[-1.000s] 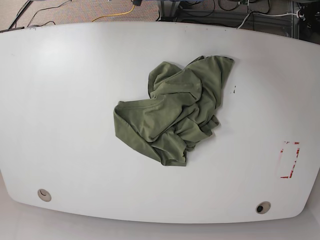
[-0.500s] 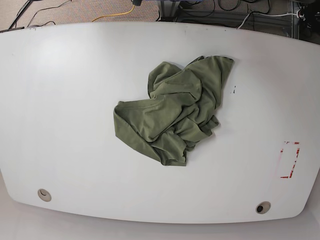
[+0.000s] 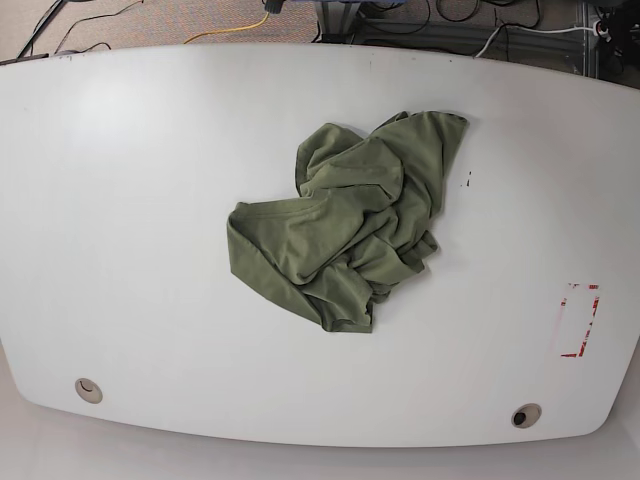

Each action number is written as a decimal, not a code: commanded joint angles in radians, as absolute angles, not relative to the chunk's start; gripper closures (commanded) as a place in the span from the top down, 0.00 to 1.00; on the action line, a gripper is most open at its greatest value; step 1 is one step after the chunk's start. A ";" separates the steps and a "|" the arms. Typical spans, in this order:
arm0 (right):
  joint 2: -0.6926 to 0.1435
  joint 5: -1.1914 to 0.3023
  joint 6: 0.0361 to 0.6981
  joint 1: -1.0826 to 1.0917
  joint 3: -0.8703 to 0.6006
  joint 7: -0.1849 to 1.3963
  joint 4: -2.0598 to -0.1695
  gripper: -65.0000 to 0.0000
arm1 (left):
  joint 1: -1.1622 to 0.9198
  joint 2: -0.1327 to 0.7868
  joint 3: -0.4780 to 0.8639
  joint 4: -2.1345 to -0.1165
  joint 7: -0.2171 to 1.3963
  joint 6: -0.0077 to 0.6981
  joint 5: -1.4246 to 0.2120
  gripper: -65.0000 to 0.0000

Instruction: Layout the t-shirt on the table in an organized manner, then fold the t-shirt properly

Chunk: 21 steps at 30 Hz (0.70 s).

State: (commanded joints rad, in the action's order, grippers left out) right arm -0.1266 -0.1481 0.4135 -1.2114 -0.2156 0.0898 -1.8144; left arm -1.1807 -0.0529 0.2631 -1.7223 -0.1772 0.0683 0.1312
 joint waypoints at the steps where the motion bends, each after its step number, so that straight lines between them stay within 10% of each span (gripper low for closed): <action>1: -0.127 -0.150 0.412 -1.221 -0.216 0.090 -1.833 0.00 | -1.190 -0.051 0.263 -1.738 -0.177 0.090 0.114 0.00; 10: -0.127 -0.153 0.414 -1.288 -0.216 0.134 -1.966 0.00 | -1.260 -0.065 0.309 -1.851 -0.176 0.266 -0.002 0.00; 21: -0.120 -0.153 0.410 -1.285 -0.216 0.134 -2.008 0.00 | -1.254 -0.068 0.417 -1.886 -0.179 0.269 -0.010 0.00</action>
State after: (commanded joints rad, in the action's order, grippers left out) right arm -0.1204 -0.1527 0.4104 -1.2850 -0.2156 0.1343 -2.0077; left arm -1.2543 -0.0683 0.4166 -1.8865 -0.1788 0.2693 -0.0100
